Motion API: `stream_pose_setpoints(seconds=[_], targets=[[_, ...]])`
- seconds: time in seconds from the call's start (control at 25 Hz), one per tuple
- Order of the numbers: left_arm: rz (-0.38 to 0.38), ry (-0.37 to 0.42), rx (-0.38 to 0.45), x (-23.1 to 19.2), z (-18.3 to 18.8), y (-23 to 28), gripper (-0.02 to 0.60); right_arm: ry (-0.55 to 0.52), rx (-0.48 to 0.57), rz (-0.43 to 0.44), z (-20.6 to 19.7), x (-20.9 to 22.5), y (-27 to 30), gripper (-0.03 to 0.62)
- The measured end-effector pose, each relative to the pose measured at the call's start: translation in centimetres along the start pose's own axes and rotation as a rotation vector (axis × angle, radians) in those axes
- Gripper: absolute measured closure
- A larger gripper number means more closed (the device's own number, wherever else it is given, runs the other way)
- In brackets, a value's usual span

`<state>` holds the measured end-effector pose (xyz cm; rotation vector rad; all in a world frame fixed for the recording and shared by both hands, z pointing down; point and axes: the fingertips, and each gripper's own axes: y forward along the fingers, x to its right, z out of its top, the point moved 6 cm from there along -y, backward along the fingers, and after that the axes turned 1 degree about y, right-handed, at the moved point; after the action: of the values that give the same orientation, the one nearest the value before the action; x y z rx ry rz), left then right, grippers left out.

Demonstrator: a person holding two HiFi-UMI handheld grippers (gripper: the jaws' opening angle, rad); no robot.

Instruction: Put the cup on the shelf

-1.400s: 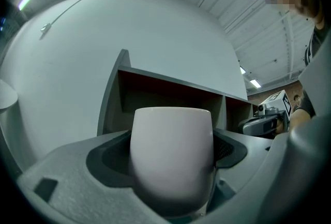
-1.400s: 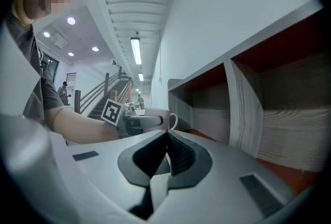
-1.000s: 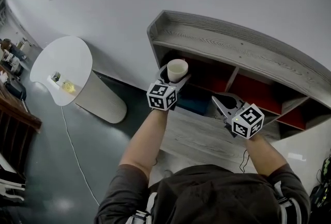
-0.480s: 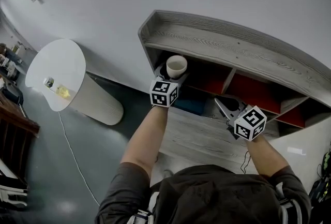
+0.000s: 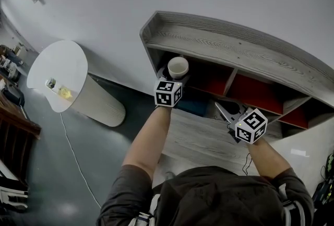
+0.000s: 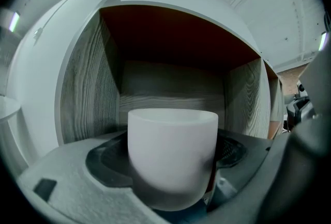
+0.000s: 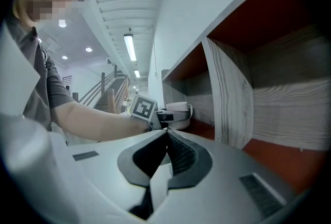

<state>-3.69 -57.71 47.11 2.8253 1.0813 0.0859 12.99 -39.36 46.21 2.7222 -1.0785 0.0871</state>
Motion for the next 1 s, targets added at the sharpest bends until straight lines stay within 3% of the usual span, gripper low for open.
stream_pose_setpoints(seconds=[0.24, 0.72, 1.0], targets=[[0.026, -0.041, -0.061, 0.1, -1.2, -0.2, 0.147, -0.002, 0.007, 0.001, 0.2, -0.3, -0.5, 0.602], [0.047, -0.105, -0.017, 0.8, -1.4, -3.7, 0.144, -0.01, 0.011, 0.013, 0.4, -1.5, -0.8, 0.602], [-0.007, -0.136, 0.009, 2.2, -1.2, -9.3, 0.146, -0.021, 0.022, 0.029, 0.8, -2.5, -0.4, 0.602]])
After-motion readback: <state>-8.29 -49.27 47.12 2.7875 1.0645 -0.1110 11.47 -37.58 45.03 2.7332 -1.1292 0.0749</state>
